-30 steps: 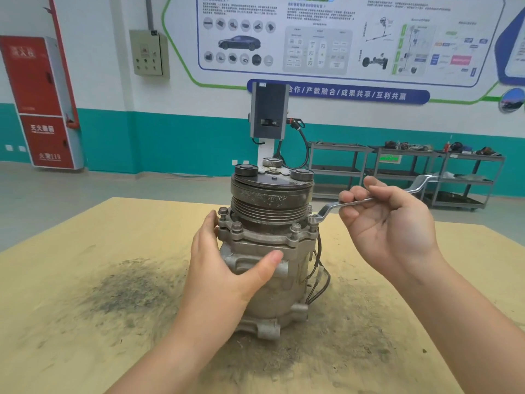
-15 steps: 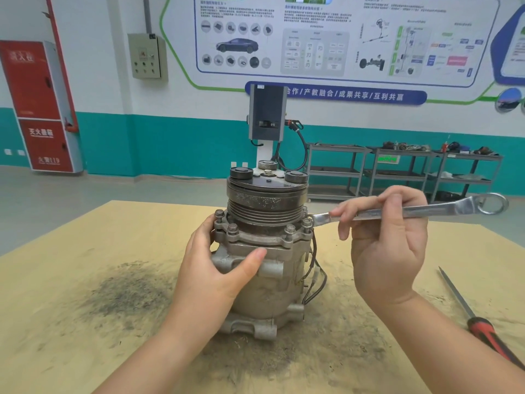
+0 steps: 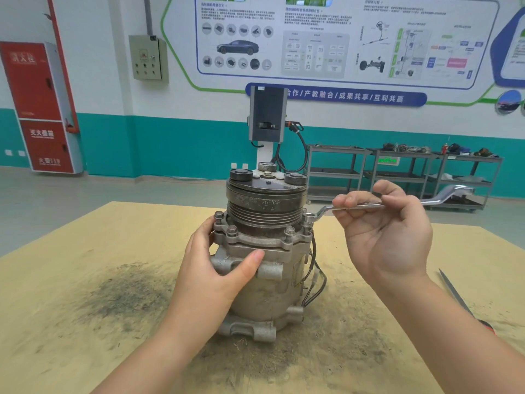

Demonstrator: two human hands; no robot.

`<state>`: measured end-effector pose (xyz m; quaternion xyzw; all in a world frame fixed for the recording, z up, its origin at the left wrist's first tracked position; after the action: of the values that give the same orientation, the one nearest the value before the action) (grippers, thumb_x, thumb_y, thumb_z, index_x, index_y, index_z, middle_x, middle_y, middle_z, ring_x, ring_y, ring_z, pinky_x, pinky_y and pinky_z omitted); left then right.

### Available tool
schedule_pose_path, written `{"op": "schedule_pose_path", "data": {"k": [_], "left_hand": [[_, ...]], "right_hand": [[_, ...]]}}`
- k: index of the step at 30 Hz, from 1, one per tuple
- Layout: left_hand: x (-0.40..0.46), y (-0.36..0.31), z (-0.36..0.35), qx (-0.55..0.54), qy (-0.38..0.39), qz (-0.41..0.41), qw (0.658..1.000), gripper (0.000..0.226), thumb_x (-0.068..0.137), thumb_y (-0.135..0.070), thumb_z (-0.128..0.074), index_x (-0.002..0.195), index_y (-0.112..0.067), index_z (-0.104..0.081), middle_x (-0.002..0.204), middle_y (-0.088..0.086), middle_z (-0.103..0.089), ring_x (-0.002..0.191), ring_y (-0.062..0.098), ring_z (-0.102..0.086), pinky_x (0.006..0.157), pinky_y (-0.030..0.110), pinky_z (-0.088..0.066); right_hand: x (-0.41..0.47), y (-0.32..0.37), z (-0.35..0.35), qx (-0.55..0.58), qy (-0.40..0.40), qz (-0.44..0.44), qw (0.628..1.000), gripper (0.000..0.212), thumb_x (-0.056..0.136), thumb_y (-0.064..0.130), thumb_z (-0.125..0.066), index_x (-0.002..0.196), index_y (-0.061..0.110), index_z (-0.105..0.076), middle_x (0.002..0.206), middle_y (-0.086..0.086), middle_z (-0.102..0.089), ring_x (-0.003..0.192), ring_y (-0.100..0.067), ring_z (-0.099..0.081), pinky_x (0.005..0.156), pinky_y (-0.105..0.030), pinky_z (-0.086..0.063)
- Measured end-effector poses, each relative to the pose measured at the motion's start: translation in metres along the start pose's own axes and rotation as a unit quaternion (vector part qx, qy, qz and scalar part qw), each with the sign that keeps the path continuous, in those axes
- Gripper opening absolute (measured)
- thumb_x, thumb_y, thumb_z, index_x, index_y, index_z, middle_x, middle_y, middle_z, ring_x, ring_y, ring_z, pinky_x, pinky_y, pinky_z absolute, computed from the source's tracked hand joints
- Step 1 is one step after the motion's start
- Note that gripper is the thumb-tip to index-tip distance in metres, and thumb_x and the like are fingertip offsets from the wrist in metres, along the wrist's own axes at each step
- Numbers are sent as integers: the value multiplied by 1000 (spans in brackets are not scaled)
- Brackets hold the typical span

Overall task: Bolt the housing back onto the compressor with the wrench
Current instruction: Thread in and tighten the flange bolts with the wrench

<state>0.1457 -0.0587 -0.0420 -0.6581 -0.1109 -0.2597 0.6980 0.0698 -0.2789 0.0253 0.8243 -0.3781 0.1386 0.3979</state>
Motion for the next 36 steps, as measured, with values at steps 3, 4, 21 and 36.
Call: {"op": "schedule_pose_path", "data": {"k": [3, 4, 21, 36], "left_hand": [[0, -1, -1, 0, 4, -2, 1000, 61, 58, -69, -70, 113, -64, -43, 124, -38, -52, 117, -25, -42, 91, 12, -36], [0, -1, 0, 3, 3, -3, 1000, 62, 57, -71, -68, 113, -64, -43, 124, -39, -52, 116, -25, -41, 90, 12, -35], [3, 1, 0, 24, 8, -18, 1000, 62, 65, -57, -73, 120, -57, -44, 128, -29, -53, 120, -15, -45, 95, 18, -39], [-1, -1, 0, 29, -15, -22, 999, 69, 56, -72, -68, 117, -67, -35, 125, -42, -45, 118, -26, -37, 89, 11, -35]], "right_hand": [[3, -4, 1, 33, -8, -48, 998, 13, 74, 9, -37, 84, 10, -45, 55, -12, -58, 56, -27, -62, 61, -30, -55], [4, -6, 2, 34, -7, -65, 997, 16, 69, 12, -40, 83, 10, -46, 56, -13, -57, 57, -28, -61, 60, -30, -55], [-57, 0, -50, -319, 279, 372, 826, 5, 101, 11, -37, 105, 13, -39, 84, -13, -57, 80, -28, -61, 69, -39, -53], [-18, 14, -24, -94, 11, 82, 992, 24, 91, -7, -29, 98, 14, -36, 57, -10, -63, 59, -28, -61, 53, -28, -47]]}}
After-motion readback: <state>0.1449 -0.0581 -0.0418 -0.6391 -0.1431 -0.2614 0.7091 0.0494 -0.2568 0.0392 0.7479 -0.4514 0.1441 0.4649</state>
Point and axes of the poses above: each hand's wrist, its own x-axis towards the middle knuckle, its own z-axis out of the back of the hand, y = z × x, the point moved 7 cm from there along x, towards the middle knuckle
